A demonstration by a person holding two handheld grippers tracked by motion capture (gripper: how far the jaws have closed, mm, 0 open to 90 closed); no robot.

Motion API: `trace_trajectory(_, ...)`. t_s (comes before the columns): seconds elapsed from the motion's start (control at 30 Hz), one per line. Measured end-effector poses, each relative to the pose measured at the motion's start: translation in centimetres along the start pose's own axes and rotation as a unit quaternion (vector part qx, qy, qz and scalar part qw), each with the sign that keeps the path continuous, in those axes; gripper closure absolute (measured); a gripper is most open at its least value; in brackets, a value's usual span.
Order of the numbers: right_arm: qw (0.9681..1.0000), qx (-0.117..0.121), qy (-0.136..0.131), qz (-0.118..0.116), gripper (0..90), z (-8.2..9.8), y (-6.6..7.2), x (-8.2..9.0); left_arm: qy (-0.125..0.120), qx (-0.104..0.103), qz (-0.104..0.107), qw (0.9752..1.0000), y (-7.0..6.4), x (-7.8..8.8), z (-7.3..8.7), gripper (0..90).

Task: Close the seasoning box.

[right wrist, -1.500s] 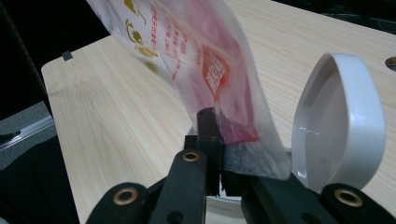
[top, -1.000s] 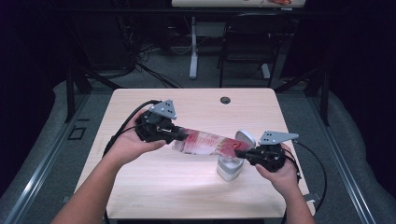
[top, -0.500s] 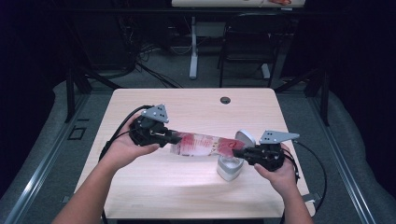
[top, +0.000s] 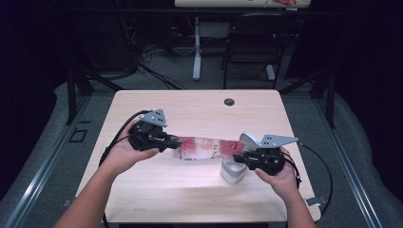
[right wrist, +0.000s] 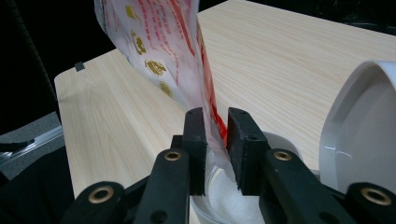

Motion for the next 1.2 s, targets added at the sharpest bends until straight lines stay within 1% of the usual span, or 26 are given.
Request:
trace_trajectory(0.1,1.0,0.001,0.001,0.001,78.1,0.0,-0.1,0.0,-0.001,0.004,0.0,1.0,0.1,-0.1,0.4,78.0)
trace_trajectory(0.23,1.0,-0.003,-0.001,-0.003,77.8,0.1,-0.1,-0.1,-0.003,0.007,0.0,1.0,0.2,-0.1,0.9,77.9)
trace_trajectory(0.37,1.0,-0.001,0.0,-0.002,80.0,0.0,0.0,-0.1,-0.004,0.011,0.001,0.9999,0.3,-0.2,1.3,77.8)
trace_trajectory(0.4,1.0,-0.002,-0.004,-0.003,82.6,0.0,0.0,-0.1,-0.004,0.011,0.001,0.9999,0.3,-0.2,1.4,77.7)
trace_trajectory(0.43,1.0,-0.002,-0.004,-0.003,82.6,0.0,0.0,-0.1,-0.003,0.012,-0.001,0.9999,0.3,-0.3,1.5,77.7)
trace_trajectory(0.5,1.0,0.002,-0.005,-0.002,84.8,-0.2,0.2,-0.1,-0.002,0.014,0.0,0.9999,0.4,-0.3,1.8,77.5)
trace_trajectory(0.57,1.0,0.003,-0.007,-0.002,85.2,-0.2,0.2,-0.2,-0.004,0.016,0.0,0.9999,0.5,-0.3,2.1,77.4)
trace_trajectory(0.6,0.9999,0.008,-0.006,0.0,86.1,-0.3,0.4,-0.2,-0.005,0.019,0.0,0.9998,0.5,-0.3,2.2,77.3)
trace_trajectory(0.67,0.9999,0.009,-0.007,0.001,86.6,-0.3,0.5,-0.3,-0.005,0.019,0.001,0.9998,0.7,-0.4,2.6,77.2)
trace_trajectory(0.7,0.9999,0.012,-0.007,0.0,87.3,-0.3,0.6,-0.3,-0.006,0.022,0.0,0.9997,0.7,-0.4,2.7,77.1)
trace_trajectory(0.73,0.9998,0.019,-0.005,0.001,88.7,-0.5,0.8,-0.4,-0.006,0.023,-0.001,0.9997,0.7,-0.4,2.9,76.8)
trace_trajectory(0.8,0.9998,0.02,-0.005,-0.001,89.3,-0.6,0.9,-0.4,-0.003,0.026,-0.001,0.9997,0.8,-0.6,3.2,76.5)
trace_trajectory(0.83,0.9997,0.026,-0.003,0.0,89.5,-0.7,1.1,-0.3,-0.002,0.027,-0.001,0.9996,0.8,-0.6,3.4,76.3)
trace_trajectory(0.93,0.9995,0.032,-0.002,0.003,89.8,-0.8,1.3,-0.3,-0.002,0.028,-0.001,0.9996,0.9,-0.8,3.8,76.1)
trace_trajectory(1.07,0.9994,0.034,-0.004,0.005,89.9,-0.9,1.4,-0.3,0.001,0.031,0.0,0.9995,0.8,-1.1,4.5,76.0)
trace_trajectory(1.2,0.9992,0.037,-0.006,0.01,90.0,-1.1,1.6,-0.2,0.0,0.039,0.0,0.9992,0.8,-1.6,5.2,75.8)
Point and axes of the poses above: each handheld gripper's, and its own axes: x roughly backward along the jaws, z roughly out of its underside, y roughly to its left, the point moved 2 cm from there along -x, roughly forward along the jaws, and after that the axes turned 9 degrees about -y, right-handed, at the moved point
